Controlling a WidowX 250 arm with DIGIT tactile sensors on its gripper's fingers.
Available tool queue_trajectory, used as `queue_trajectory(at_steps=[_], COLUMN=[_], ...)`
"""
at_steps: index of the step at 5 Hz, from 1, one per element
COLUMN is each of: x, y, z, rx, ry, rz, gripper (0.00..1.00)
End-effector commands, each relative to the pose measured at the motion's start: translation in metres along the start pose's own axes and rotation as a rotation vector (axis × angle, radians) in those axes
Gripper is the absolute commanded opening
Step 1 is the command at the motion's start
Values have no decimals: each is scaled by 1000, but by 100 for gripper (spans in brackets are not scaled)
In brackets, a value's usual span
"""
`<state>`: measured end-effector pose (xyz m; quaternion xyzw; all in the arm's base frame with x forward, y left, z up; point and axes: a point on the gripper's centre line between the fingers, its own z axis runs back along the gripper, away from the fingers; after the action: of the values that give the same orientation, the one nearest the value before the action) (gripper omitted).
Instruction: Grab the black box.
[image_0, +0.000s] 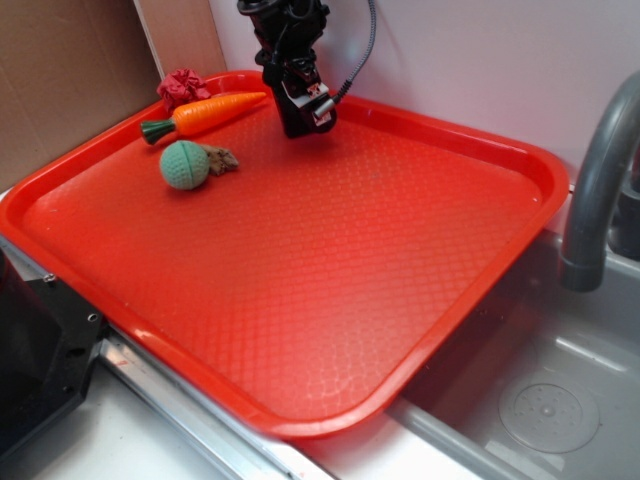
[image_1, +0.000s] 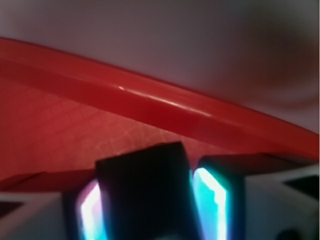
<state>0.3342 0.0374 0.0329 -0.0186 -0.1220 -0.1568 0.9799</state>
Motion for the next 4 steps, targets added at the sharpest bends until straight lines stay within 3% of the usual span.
queue_trajectory(at_steps=[1, 2, 3, 4], x=[5, -7, -21, -22], y=[-28, -55, -80, -95], z=[68, 123, 183, 221], rx=[18, -11, -143, -237], ry=[-90, -94, -19, 74], rz=[17, 51, 104, 42], gripper=[0, 0, 0, 0])
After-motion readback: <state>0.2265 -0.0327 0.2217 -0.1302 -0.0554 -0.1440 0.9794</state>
